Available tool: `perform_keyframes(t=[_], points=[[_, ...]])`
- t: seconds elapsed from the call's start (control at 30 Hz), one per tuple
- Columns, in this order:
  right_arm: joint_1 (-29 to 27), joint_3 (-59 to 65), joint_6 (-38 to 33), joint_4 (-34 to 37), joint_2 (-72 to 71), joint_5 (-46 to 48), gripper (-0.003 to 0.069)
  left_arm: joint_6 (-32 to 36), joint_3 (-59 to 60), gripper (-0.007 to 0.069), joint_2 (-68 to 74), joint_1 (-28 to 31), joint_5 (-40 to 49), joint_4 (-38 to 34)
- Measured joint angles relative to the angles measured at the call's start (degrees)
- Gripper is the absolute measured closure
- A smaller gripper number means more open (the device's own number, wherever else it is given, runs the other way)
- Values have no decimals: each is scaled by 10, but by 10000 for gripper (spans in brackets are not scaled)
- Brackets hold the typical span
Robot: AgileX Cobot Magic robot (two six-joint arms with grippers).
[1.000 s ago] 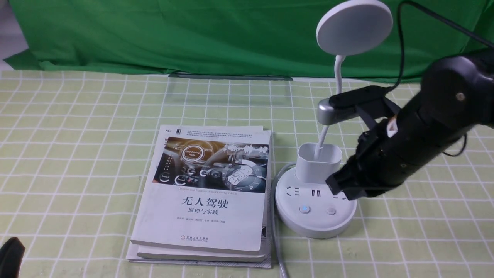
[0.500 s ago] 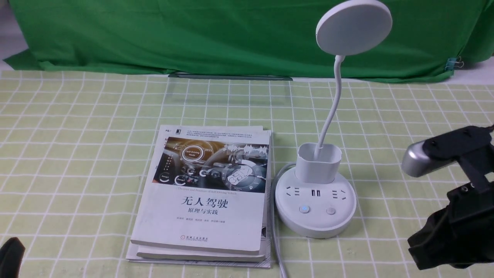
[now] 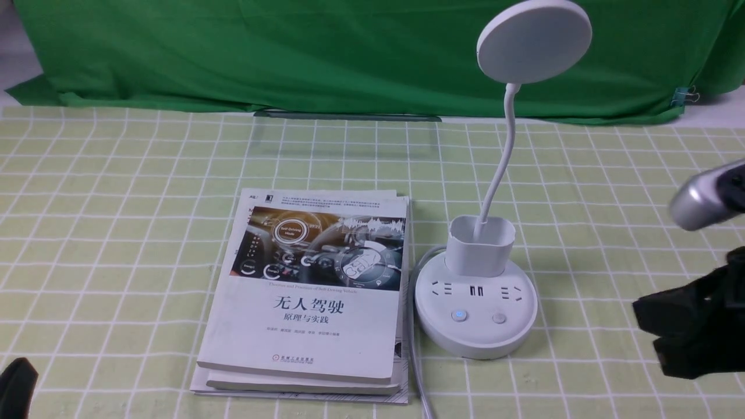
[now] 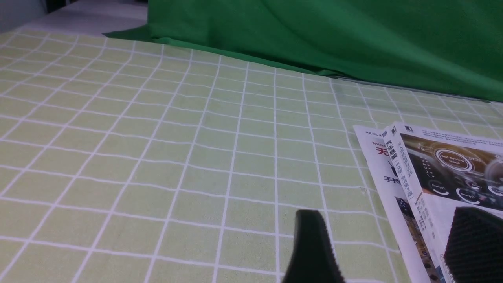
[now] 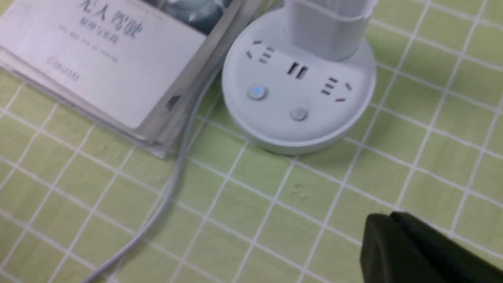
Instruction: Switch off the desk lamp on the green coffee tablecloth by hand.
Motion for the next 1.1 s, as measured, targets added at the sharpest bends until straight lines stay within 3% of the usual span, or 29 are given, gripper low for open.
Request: perform_keyframes(t=[0.13,0.2,0.47,0.7,1.1], points=[[-52,81,-19,-3,-89,-62,618,0,0,214,0,0,0,0],[-107,169,-37,-6,-195,-121,618,0,0,214,0,0,0,0],[-208,340,-47,-6,-419,-190,618,0,0,214,0,0,0,0],[-228,414,-36,-6,-500,-194,618,0,0,214,0,0,0,0],[-228,418,-36,-6,-508,-198,615,0,0,214,0,0,0,0]])
